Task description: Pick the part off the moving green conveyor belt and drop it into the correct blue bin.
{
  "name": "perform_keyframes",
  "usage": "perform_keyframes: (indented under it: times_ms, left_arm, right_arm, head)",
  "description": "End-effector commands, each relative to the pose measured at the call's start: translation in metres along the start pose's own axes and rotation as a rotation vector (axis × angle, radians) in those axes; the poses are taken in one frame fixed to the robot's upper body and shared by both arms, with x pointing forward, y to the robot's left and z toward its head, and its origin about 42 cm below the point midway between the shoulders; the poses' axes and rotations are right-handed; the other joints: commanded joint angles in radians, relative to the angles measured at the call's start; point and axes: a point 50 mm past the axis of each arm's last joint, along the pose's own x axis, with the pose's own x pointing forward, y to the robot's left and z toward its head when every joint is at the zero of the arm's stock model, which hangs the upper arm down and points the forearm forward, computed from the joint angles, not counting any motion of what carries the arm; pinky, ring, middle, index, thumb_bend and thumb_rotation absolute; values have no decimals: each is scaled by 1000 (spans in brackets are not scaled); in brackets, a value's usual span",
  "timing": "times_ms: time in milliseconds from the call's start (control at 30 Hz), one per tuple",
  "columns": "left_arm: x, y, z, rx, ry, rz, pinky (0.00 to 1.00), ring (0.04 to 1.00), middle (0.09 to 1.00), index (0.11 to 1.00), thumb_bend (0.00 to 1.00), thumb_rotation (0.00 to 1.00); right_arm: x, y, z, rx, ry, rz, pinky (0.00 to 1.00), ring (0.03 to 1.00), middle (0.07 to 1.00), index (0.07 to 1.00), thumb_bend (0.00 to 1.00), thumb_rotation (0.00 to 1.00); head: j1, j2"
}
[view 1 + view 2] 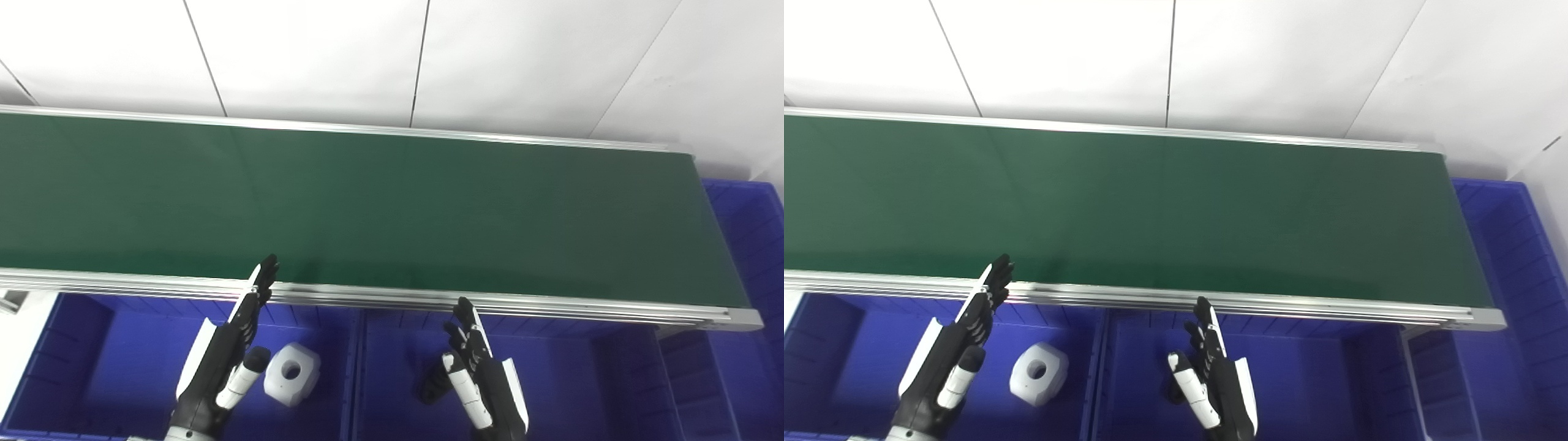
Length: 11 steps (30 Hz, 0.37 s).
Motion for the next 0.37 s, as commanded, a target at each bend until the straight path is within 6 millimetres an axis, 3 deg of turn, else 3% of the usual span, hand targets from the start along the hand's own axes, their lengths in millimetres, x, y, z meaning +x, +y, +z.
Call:
perform_keyframes:
  times_ms: [0,333]
  left_arm:
    - [0,-2,4,-8,-46,25,1000,1000,1000,1000,946,1000]
    - [5,-5,-4,-58,-27,56,1000,1000,1000,1000,948,1000]
  right_arm:
    - [7,31,17,100,-57,13,939,977,1000,1000,755,797]
    - [11,28,21,85,-61,12,924,987,1000,1000,770,805]
  head:
    - [-3,8]
    - [-18,46]
